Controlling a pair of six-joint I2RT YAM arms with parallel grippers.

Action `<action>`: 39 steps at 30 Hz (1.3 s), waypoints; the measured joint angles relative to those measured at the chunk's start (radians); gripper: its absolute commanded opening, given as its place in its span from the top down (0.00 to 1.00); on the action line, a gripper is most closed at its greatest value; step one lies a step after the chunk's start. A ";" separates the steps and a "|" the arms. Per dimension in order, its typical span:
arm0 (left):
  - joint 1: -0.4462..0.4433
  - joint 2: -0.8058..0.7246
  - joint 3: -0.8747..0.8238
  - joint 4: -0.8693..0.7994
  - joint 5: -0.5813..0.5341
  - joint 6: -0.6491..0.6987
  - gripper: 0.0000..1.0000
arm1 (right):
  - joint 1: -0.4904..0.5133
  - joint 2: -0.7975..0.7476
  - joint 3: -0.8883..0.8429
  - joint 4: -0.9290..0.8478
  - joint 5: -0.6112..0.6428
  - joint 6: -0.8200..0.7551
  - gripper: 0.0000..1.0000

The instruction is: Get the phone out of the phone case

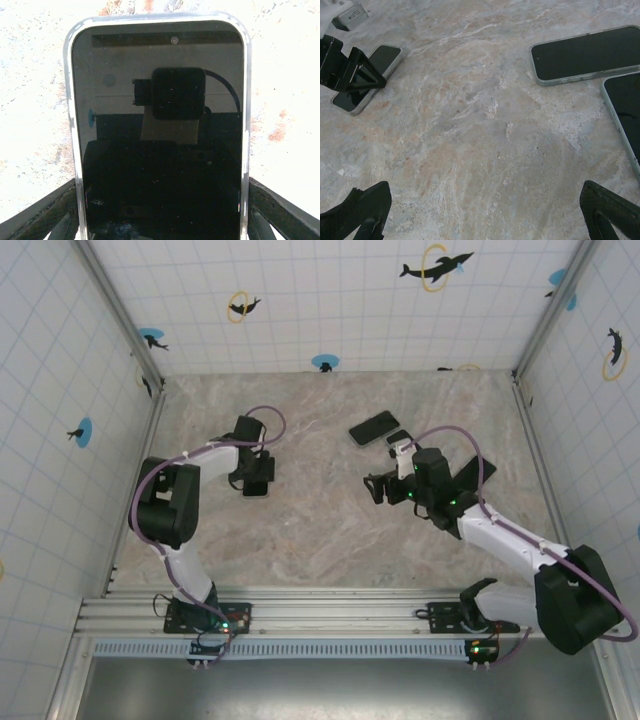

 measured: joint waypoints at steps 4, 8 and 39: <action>0.000 0.000 0.001 0.000 -0.001 -0.004 0.28 | 0.000 0.012 0.009 -0.001 0.017 0.018 0.01; 0.000 0.000 0.006 0.000 0.007 -0.031 0.31 | 0.000 0.018 0.008 0.021 0.016 0.093 0.01; -0.272 -0.300 -0.034 0.130 0.132 -0.541 0.34 | 0.196 0.445 0.171 0.477 -0.112 0.579 0.36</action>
